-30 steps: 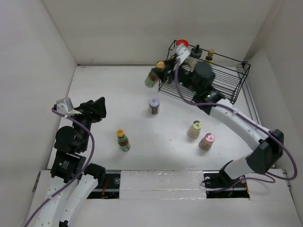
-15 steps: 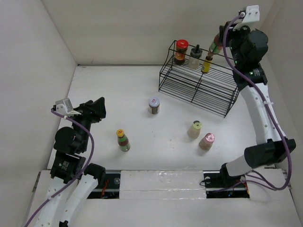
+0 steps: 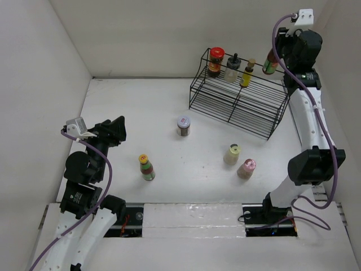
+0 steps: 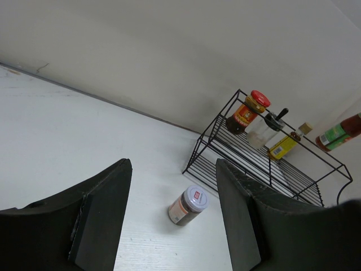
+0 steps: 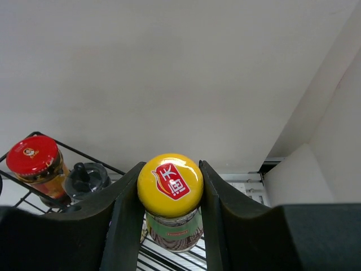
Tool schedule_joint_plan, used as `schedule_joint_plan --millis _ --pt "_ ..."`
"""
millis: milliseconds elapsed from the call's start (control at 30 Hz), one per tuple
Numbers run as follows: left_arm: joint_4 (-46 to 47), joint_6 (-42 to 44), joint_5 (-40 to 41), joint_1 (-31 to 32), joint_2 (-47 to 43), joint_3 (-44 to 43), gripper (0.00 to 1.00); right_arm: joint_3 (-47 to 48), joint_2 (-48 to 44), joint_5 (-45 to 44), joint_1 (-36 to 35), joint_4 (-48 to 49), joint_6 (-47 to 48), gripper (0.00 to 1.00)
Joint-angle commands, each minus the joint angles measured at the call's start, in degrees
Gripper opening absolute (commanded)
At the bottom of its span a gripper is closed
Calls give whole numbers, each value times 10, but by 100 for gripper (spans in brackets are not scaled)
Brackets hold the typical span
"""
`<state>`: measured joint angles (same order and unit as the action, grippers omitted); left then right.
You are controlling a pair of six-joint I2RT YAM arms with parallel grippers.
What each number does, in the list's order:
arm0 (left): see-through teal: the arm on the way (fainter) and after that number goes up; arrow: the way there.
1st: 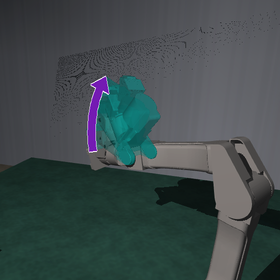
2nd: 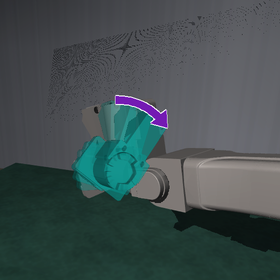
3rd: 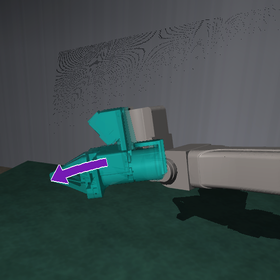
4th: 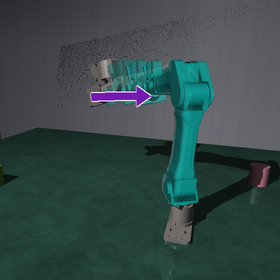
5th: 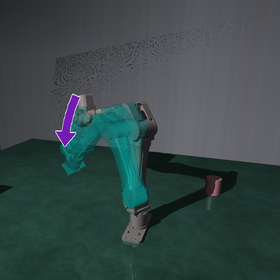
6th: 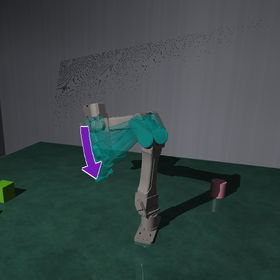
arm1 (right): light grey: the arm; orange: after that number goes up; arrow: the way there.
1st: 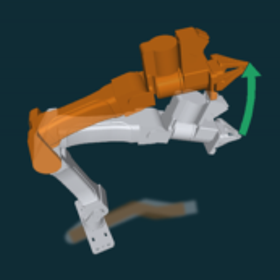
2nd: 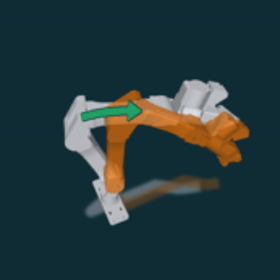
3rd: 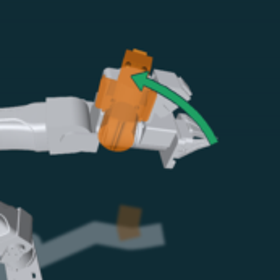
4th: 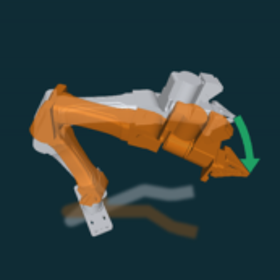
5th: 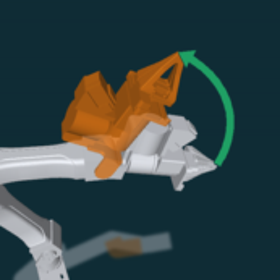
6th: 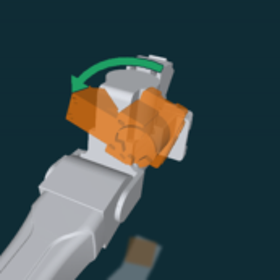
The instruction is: Organize the condiment bottles
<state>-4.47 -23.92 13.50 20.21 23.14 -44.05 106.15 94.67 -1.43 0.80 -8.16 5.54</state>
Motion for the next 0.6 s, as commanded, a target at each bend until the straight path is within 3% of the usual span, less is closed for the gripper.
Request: schedule_joint_plan --millis 0,567 --pt "28 3 -8 3 2 -2 57 33 -19 20 4 90 -6 15" --pt "28 3 -8 3 2 -2 57 -44 17 49 20 103 -45 15"
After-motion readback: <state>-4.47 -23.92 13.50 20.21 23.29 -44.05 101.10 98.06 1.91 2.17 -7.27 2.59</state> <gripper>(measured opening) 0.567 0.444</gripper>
